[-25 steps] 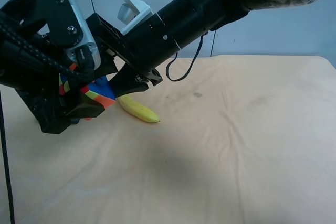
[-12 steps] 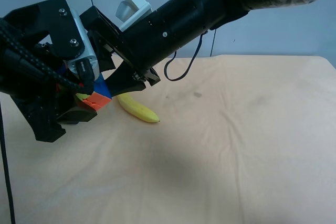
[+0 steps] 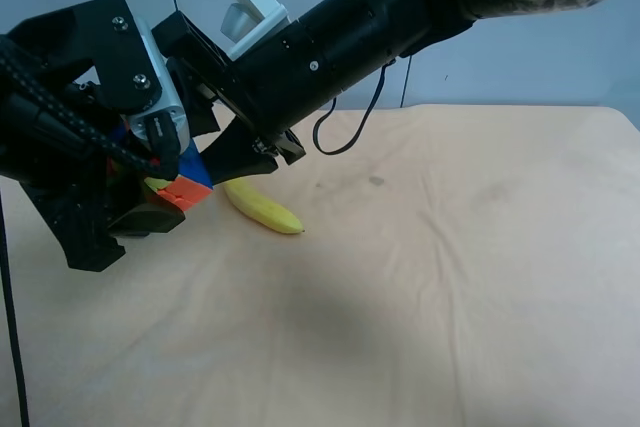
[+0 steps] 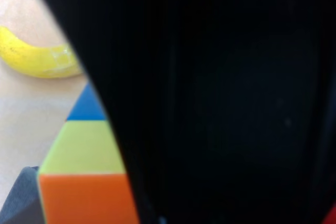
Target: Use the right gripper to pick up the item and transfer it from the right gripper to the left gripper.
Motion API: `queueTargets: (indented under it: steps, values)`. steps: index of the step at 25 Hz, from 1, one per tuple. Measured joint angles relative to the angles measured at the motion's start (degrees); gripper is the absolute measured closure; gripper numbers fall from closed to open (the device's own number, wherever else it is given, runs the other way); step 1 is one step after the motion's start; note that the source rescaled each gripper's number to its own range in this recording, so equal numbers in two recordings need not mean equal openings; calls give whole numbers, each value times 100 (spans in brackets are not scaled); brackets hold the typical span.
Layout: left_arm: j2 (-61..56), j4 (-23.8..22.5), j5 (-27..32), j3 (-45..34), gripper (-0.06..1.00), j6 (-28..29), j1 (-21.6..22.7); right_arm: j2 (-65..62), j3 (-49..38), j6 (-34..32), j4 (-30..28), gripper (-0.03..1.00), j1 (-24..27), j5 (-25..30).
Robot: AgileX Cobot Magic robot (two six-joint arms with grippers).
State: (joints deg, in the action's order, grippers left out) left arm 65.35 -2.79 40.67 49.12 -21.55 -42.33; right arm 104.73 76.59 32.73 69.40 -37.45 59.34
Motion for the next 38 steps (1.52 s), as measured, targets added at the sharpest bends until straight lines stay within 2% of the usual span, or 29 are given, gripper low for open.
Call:
queueTargets:
  steps: [2,3,4,5,7,14,23,34,38]
  values:
    - [4,-15,0,0,94,0,0,0,0,-41,13,57,0,69]
    - [4,-40,0,0,94,9,0,0,0,-48,-12,34,0,106]
    - [-2,-40,0,0,94,9,0,0,0,-40,-65,19,0,111]
    - [-8,-34,4,0,94,9,0,0,0,-40,-77,11,5,104]
    - [-13,-34,7,0,94,9,0,0,0,-46,-115,4,13,96]
    - [-13,-23,2,0,94,13,0,-7,0,-136,-220,-1,24,113]
    - [3,-23,-3,0,94,13,0,-321,0,-564,-928,-3,132,424]
    - [3,-1,2,0,94,13,0,-363,0,-599,-972,-3,827,888]
    - [3,-1,2,0,94,13,0,-652,0,-606,-1236,-3,1074,935]
